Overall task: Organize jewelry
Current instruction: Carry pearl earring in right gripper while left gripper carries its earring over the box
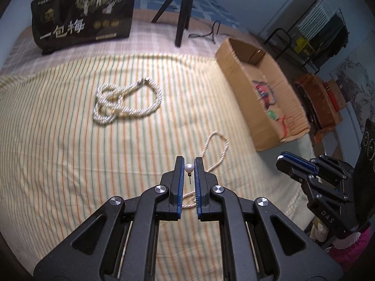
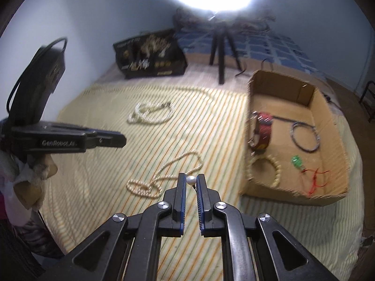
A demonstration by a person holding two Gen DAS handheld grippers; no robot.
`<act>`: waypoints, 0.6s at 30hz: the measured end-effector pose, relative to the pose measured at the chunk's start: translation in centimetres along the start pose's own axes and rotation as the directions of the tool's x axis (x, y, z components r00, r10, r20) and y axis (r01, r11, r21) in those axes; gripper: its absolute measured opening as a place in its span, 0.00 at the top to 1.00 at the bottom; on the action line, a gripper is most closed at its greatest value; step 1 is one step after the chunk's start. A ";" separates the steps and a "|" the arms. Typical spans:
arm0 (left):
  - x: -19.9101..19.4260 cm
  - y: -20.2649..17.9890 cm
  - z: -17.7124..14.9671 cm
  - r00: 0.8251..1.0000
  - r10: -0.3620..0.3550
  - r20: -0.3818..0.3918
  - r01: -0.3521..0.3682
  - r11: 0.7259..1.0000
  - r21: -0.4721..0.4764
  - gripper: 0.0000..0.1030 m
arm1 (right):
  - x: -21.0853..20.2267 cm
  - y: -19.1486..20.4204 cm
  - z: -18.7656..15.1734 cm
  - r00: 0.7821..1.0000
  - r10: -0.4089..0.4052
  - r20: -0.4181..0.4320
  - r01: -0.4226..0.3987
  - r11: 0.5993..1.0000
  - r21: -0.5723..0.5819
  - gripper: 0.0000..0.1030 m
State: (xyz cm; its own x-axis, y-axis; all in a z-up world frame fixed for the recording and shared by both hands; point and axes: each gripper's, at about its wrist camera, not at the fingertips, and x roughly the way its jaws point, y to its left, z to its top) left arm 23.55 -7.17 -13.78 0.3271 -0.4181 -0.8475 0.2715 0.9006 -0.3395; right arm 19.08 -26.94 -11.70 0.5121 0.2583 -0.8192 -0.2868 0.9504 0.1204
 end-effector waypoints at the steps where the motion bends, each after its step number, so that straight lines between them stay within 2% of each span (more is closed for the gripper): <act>1: -0.2 -0.4 0.3 1.000 -0.006 0.010 0.006 1.000 0.003 0.94 | -0.3 -0.4 0.3 1.000 -0.005 0.011 0.005 1.000 0.012 0.94; 10: -0.9 -4.2 2.5 0.996 -0.067 0.064 0.066 0.998 0.013 0.94 | -3.3 -5.3 1.4 0.994 -0.063 0.088 0.052 0.992 0.118 0.94; 18: 0.3 -8.4 3.5 0.991 -0.119 0.068 0.117 0.992 0.039 0.94 | -4.8 -9.9 1.7 0.988 -0.103 0.117 0.074 0.971 0.227 0.94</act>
State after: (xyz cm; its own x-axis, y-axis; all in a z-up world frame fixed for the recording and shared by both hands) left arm 24.53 -15.29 -9.74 0.3531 -0.5295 -0.7713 0.3426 0.8403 -0.4201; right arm 20.83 -37.26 -8.04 0.6297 0.1779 -0.7562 -0.0565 0.9813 0.1838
